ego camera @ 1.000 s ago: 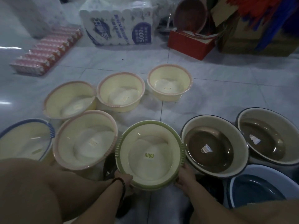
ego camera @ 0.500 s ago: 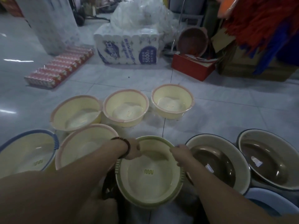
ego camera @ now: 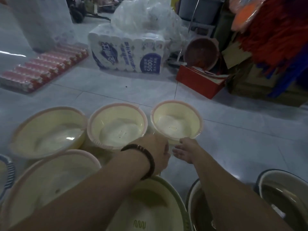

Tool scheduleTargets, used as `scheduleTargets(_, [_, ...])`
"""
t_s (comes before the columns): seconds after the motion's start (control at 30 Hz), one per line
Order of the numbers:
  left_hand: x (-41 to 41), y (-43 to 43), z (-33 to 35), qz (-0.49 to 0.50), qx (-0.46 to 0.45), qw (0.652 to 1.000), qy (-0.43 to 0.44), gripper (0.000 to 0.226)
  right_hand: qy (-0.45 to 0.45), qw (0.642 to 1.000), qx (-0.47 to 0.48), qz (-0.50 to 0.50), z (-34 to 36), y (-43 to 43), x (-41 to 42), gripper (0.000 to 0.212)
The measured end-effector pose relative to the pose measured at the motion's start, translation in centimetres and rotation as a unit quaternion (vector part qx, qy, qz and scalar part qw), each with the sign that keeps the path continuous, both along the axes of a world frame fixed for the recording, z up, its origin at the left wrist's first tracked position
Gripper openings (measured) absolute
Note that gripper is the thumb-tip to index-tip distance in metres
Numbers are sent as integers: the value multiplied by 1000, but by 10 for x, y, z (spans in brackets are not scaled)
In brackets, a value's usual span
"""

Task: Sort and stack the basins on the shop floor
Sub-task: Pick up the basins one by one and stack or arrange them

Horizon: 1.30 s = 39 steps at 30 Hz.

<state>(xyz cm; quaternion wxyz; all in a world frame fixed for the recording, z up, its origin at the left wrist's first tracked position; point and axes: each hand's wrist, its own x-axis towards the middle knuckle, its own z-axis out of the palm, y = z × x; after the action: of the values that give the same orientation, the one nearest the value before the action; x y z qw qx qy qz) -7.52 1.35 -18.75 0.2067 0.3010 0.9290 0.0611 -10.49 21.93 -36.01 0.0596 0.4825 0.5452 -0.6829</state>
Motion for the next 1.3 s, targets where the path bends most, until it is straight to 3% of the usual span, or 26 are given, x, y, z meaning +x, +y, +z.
scheduleTargets(0.2, [-23,25,-34,-7,-69,998,-1,37,21,991,-69,-116,-68,47,-54,59])
scheduleTargets(0.33, [-43,24,-55,6,21,995,-99,46,67,973,-123,-184,-89,60,-78,62])
scheduleTargets(0.4, [-52,20,-64,-15,19,996,-80,47,79,965,-143,-205,-91,57,-83,57])
scheduleTargets(0.43, [-58,17,-69,-38,-12,999,-22,48,78,963,-147,-212,-91,54,-85,56])
scheduleTargets(0.5, [-58,14,-76,22,-96,993,61,48,67,959,-143,-237,-90,48,-86,59])
scheduleTargets(0.53, [-57,15,-74,12,-121,988,97,39,58,956,-136,-255,-87,46,-86,60])
scheduleTargets(0.63, [-53,16,-70,9,-99,995,4,31,55,949,-110,-290,-78,39,-78,57])
scheduleTargets(0.77, [-45,12,-72,-52,-153,986,38,29,56,945,-72,-313,-51,32,-57,51])
scheduleTargets(0.93, [-42,-7,-63,-65,-174,982,-16,40,80,947,-52,-307,2,12,-16,52])
scheduleTargets(1.03, [-37,-22,-53,4,-133,991,-24,40,96,944,-35,-314,36,-4,20,53])
scheduleTargets(1.17, [-9,-42,-43,90,-2,994,-61,33,65,958,33,-279,60,-40,90,53])
scheduleTargets(1.3, [24,-78,-31,75,-29,993,-83,35,92,952,22,-291,60,-92,163,50])
